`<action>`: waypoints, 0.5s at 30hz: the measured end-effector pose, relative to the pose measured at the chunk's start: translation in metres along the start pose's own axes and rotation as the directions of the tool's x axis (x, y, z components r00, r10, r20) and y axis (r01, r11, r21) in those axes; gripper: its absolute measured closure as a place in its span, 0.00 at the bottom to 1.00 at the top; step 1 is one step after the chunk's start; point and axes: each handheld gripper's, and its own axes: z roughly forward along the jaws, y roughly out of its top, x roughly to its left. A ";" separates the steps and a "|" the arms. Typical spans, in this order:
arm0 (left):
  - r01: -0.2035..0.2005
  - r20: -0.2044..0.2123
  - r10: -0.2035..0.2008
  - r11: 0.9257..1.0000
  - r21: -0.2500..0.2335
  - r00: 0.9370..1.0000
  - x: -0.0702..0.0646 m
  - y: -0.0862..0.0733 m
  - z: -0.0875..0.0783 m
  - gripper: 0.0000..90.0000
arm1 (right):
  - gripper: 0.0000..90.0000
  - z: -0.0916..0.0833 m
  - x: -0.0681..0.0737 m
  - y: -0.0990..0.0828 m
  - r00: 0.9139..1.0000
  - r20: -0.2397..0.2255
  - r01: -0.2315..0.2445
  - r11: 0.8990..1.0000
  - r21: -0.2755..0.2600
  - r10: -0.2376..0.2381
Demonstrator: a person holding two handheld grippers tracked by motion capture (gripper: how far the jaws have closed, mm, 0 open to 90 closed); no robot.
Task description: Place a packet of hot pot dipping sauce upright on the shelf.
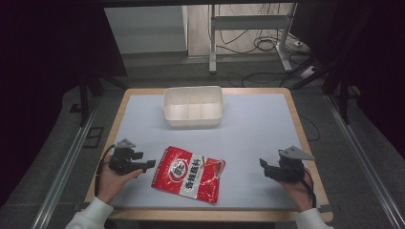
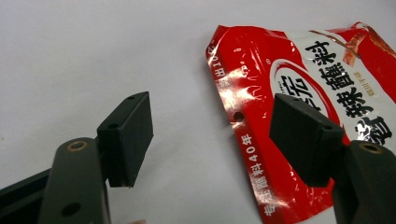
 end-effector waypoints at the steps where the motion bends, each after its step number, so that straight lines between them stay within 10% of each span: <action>1: 0.000 0.000 0.000 1.000 0.000 1.000 0.000 0.000 0.000 0.33 | 0.22 0.000 0.000 0.000 1.000 0.003 0.000 1.000 -0.002 0.000; 15: -0.031 0.063 0.026 0.997 0.076 0.998 -0.021 0.018 0.027 0.30 | 0.22 0.001 0.000 -0.001 1.000 0.015 0.003 1.000 0.028 -0.004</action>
